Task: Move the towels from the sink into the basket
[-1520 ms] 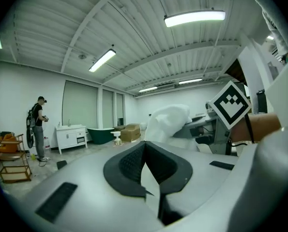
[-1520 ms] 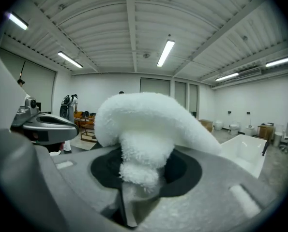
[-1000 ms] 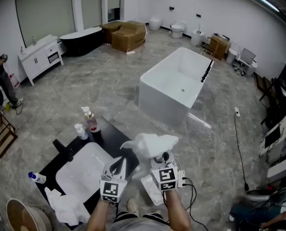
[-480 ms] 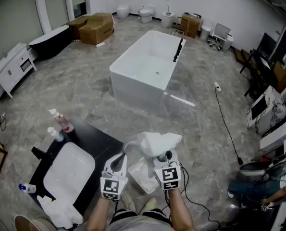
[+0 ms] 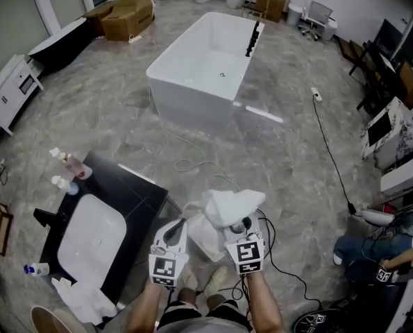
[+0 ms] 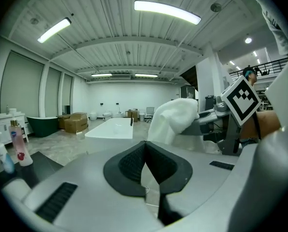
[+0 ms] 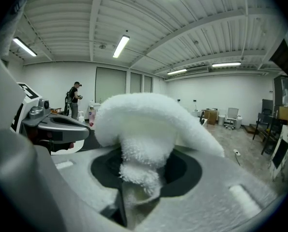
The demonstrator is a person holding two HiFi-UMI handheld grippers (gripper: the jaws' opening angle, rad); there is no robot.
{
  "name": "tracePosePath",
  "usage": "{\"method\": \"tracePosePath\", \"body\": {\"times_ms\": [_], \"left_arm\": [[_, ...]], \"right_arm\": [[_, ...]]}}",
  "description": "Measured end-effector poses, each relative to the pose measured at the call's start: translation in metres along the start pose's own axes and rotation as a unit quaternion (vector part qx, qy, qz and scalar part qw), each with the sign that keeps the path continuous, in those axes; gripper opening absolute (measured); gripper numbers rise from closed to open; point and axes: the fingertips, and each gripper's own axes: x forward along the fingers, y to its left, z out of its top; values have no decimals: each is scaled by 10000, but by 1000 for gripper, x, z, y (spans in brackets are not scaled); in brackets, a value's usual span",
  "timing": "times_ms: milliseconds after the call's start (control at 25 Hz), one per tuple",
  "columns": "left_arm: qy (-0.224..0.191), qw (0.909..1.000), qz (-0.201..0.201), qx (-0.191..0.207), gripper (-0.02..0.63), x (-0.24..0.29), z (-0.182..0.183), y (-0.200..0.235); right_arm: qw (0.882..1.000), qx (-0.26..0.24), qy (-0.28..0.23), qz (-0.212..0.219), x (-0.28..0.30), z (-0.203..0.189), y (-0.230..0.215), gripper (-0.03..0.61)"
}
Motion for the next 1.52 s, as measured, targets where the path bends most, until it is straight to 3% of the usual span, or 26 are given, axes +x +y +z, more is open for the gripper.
{"method": "tracePosePath", "body": {"times_ms": [400, 840, 1000, 1200, 1360, 1520], "left_arm": [[410, 9991, -88, -92, 9, 38, -79, -14], [863, 9958, -240, -209, 9, 90, -210, -22], [1079, 9924, -179, -563, 9, 105, -258, -20], [1232, 9916, -324, -234, 9, 118, -325, -24], [1312, 9904, -327, -281, 9, 129, -370, -23], [1467, 9861, -151, -762, 9, 144, -412, -23]], "right_arm": [[9986, 214, 458, 177, 32, -99, -5, 155], [9954, 307, 832, 360, 91, -234, -5, 155], [9933, 359, 1022, 414, 114, -292, 2, 155], [9889, 572, 1273, 511, 136, -364, 13, 155], [9858, 653, 1436, 578, 152, -418, 23, 156], [9834, 563, 1601, 647, 170, -475, 33, 156]]}}
